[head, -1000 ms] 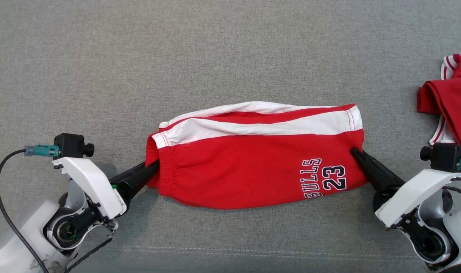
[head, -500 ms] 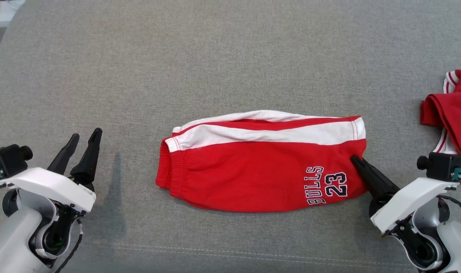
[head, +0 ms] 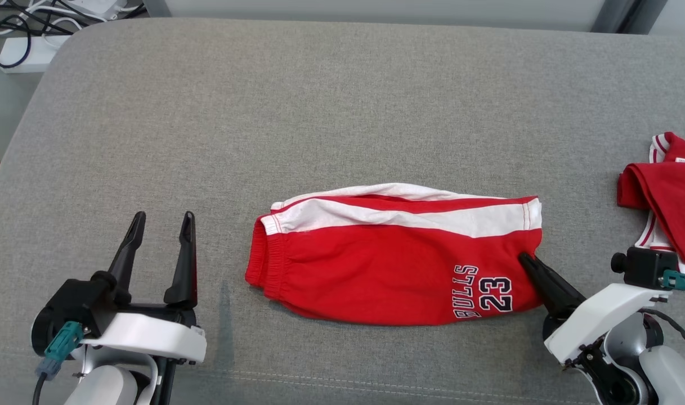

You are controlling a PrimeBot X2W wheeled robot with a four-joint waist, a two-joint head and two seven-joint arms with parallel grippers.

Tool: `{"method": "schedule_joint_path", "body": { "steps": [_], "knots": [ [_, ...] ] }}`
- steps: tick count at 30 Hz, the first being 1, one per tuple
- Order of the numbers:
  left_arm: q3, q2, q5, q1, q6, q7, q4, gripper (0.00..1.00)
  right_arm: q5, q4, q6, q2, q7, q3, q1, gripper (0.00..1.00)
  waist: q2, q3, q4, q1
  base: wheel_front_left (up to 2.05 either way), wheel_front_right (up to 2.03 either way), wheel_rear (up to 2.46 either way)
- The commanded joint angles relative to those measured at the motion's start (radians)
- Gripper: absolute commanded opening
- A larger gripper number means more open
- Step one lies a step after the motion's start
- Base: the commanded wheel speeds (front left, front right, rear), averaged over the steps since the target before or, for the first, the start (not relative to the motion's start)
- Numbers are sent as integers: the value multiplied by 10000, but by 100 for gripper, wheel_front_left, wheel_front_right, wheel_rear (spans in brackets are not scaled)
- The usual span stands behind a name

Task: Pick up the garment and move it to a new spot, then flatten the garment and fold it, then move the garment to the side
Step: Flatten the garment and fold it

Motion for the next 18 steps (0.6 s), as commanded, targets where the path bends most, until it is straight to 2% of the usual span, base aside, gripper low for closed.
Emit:
{"method": "schedule_joint_path", "body": {
  "steps": [1, 8, 13, 18],
  "knots": [
    [544, 316, 203, -164, -91, -84, -156, 100, -67, -159, 4, -65, -158, 182, 51, 0, 0, -89, -10, 0, 0, 0, 0],
    [1210, -61, 1594, 121, -1032, -84, 244, 100, -451, 169, 4, -151, -462, 374, 152, 0, 0, -458, 35, 0, 0, 0, 0],
    [1675, -410, 1964, 175, -1664, -85, 577, 100, -460, 378, 4, -106, -507, 497, 150, 0, 0, -589, 28, 0, 0, 0, 0],
    [1983, -708, 2205, 185, -2096, -85, 906, 100, -451, 513, 4, -129, -503, 529, 147, 0, 0, -638, 40, 0, 0, 0, 0]
  ]
}}
